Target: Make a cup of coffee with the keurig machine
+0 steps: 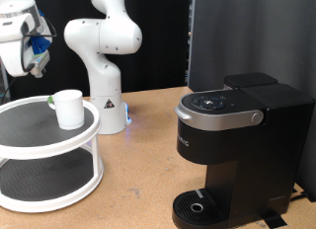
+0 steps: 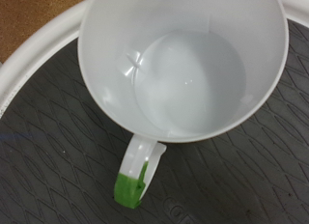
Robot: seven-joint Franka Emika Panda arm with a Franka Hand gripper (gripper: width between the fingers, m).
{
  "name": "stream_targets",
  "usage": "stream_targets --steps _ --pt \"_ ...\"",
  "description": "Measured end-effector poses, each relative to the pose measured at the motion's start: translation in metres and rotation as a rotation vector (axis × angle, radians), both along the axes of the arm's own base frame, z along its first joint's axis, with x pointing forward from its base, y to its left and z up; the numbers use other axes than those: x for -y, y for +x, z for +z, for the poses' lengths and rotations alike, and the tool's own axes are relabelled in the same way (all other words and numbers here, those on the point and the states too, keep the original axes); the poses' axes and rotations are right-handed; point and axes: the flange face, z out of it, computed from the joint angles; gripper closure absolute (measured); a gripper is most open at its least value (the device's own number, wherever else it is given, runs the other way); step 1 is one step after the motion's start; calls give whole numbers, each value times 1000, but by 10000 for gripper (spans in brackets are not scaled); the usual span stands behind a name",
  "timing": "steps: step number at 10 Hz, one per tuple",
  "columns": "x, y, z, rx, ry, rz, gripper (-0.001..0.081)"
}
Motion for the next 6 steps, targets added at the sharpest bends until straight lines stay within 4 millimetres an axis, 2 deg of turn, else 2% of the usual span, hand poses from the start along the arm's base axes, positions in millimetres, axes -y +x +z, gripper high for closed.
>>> stream_targets --steps 2,4,5,6 --pt "1 1 -8 -6 -5 -2 802" --pt "3 0 -14 -13 -4 -21 556" --pt "3 -1 -16 -20 -2 -36 556" --pt "5 -4 -19 -21 4 -46 345"
